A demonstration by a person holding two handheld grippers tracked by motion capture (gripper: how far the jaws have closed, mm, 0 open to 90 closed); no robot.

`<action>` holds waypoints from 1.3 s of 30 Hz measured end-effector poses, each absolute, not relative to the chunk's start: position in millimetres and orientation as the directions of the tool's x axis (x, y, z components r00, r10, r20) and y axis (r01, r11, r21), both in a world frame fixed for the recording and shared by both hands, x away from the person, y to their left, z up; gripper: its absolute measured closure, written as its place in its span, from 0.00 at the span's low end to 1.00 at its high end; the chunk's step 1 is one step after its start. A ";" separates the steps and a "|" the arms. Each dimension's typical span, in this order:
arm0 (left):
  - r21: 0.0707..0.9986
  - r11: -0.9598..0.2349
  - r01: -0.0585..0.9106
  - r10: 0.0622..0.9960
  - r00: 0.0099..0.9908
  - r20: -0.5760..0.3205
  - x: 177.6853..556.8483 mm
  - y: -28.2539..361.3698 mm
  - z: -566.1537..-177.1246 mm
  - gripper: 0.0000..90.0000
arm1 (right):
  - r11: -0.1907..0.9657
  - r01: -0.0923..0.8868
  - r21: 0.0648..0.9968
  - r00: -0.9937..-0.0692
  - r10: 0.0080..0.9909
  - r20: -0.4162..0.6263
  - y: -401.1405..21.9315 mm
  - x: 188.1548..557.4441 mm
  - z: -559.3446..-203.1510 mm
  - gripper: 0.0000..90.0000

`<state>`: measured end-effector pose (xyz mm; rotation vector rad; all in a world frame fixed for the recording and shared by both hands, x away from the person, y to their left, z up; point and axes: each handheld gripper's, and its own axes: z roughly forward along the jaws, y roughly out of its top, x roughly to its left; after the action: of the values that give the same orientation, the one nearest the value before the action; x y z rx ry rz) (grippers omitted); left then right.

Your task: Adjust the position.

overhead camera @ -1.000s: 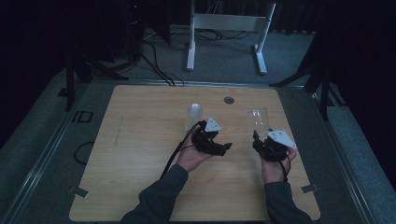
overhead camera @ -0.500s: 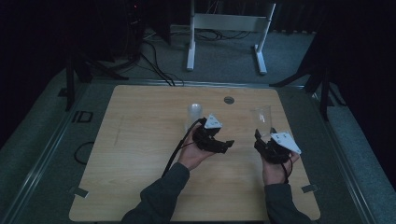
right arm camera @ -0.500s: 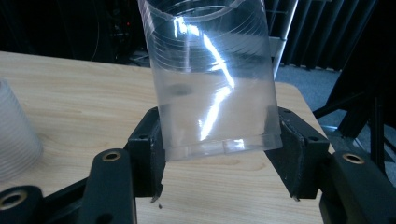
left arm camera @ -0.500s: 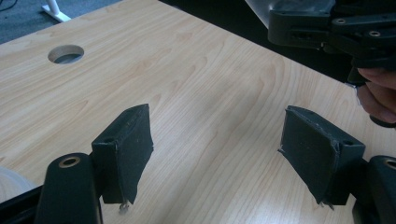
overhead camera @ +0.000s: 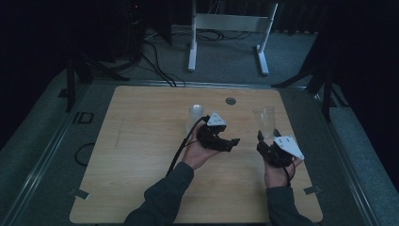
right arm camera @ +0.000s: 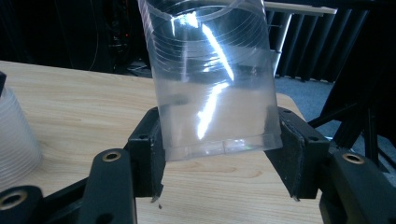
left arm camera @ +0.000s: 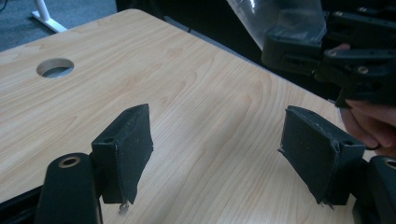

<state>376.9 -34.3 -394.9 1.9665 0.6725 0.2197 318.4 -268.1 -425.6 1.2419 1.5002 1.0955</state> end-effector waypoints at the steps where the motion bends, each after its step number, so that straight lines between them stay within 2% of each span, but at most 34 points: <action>1: 0.868 -0.342 0.359 0.543 0.830 -0.129 377.0 -34.9 -394.1 0.27 | 0.112 0.214 0.970 -0.117 0.989 -0.088 -268.1 317.8 -425.6 0.46; 21: 0.887 -0.295 0.355 0.534 0.831 -0.154 384.3 -56.5 -371.9 0.27 | 0.113 0.195 0.974 -0.131 0.987 -0.089 -264.4 312.4 -425.5 0.46; 39: 0.885 -0.254 0.390 0.532 0.821 -0.209 388.5 -74.5 -361.2 0.27 | 0.117 0.180 0.977 -0.129 0.987 -0.095 -260.9 310.0 -427.4 0.46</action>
<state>388.5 -74.5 -361.2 1.8783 0.6955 0.1575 310.0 -260.9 -427.4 1.2049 1.4853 1.1211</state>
